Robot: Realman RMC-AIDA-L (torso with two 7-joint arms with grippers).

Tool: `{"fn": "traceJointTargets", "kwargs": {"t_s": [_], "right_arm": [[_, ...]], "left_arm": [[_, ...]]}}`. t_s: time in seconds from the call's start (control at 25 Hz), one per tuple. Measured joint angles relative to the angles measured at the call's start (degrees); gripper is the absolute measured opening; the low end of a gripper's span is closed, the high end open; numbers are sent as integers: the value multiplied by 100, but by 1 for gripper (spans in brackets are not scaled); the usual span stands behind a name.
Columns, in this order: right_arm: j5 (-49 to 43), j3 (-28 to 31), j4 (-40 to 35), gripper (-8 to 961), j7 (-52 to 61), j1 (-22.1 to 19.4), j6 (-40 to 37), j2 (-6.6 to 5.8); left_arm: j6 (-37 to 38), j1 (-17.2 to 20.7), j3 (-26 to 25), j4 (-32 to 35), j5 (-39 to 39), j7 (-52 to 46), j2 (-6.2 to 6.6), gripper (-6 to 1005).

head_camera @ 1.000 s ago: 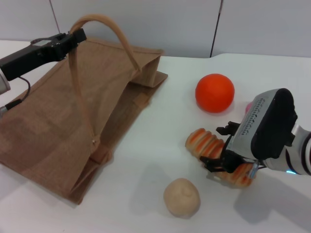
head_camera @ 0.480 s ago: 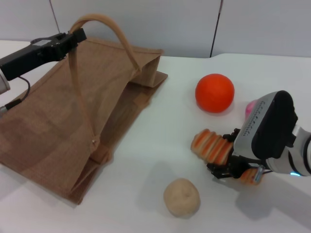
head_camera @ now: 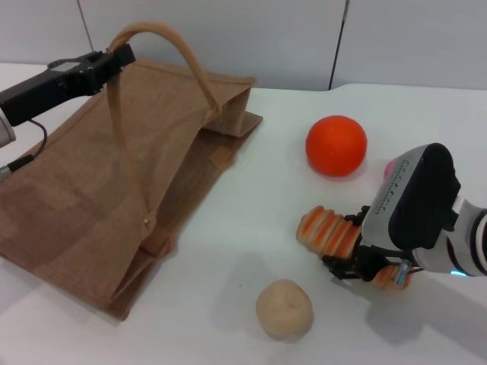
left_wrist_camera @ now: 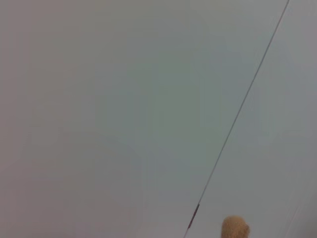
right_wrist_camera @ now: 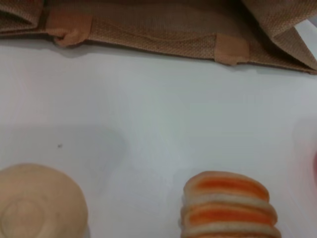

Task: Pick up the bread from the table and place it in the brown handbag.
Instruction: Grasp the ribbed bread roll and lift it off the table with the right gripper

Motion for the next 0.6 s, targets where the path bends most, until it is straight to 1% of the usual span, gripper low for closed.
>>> {"fn": "traceJointTargets", "kwargs": {"t_s": [0.6], "right_arm": [[10, 65, -127, 711, -185, -69, 28, -1]], "left_arm": [[21, 0, 6, 0, -8, -1, 0, 175]]}}
